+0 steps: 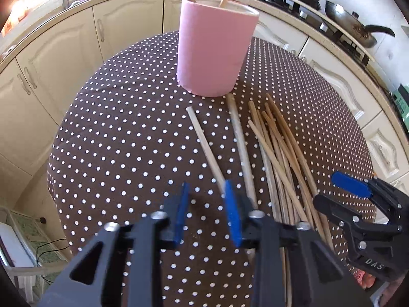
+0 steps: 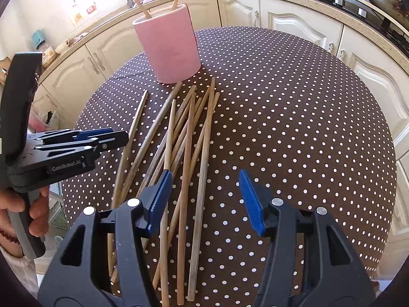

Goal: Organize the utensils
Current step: 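Grasp a wooden chopstick from the pile with the left gripper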

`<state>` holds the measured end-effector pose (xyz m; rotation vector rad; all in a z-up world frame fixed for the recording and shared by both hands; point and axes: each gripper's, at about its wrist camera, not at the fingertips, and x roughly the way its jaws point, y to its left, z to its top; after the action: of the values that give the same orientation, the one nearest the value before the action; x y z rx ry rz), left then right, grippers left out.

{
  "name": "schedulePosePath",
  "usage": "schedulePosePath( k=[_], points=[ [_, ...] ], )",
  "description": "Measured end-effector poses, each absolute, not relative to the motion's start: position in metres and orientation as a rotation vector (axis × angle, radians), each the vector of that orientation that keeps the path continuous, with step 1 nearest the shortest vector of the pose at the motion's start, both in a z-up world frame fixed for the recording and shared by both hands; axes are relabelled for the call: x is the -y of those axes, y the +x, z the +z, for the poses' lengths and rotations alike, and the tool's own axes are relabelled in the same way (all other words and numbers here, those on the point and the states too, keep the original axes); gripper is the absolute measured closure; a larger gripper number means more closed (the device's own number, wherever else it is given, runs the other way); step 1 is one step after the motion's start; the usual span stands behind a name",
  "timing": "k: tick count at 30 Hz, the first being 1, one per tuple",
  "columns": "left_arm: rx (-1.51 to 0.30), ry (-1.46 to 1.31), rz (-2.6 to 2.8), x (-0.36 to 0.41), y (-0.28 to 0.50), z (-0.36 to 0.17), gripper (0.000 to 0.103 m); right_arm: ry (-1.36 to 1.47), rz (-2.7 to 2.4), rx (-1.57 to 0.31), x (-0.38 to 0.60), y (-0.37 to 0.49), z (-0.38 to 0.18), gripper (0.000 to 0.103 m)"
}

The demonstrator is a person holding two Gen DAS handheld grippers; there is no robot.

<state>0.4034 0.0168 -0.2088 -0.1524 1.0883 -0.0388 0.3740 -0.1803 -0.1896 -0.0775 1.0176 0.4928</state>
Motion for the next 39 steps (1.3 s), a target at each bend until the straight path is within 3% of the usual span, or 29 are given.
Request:
schedulePosePath(
  k=[1,13,31,39],
  points=[
    [-1.098,-0.139,-0.034,-0.015,0.404,-0.209,0.090,-0.079,0.491,-1.021,0.180,0.375,-0.190,0.049],
    [-1.090,-0.070,-0.080,-0.012,0.392,-0.208,0.102,-0.123,0.491,-1.055,0.167,0.380,-0.194,0.049],
    [-1.129,-0.279,-0.182,-0.064,0.379,-0.216,0.102,-0.078,0.507,-1.150,0.169,0.404,-0.189,0.049],
    [-1.111,-0.291,-0.213,-0.045,0.376,-0.202,0.102,-0.085,0.476,-1.137,0.166,0.417,-0.179,0.049]
  ],
)
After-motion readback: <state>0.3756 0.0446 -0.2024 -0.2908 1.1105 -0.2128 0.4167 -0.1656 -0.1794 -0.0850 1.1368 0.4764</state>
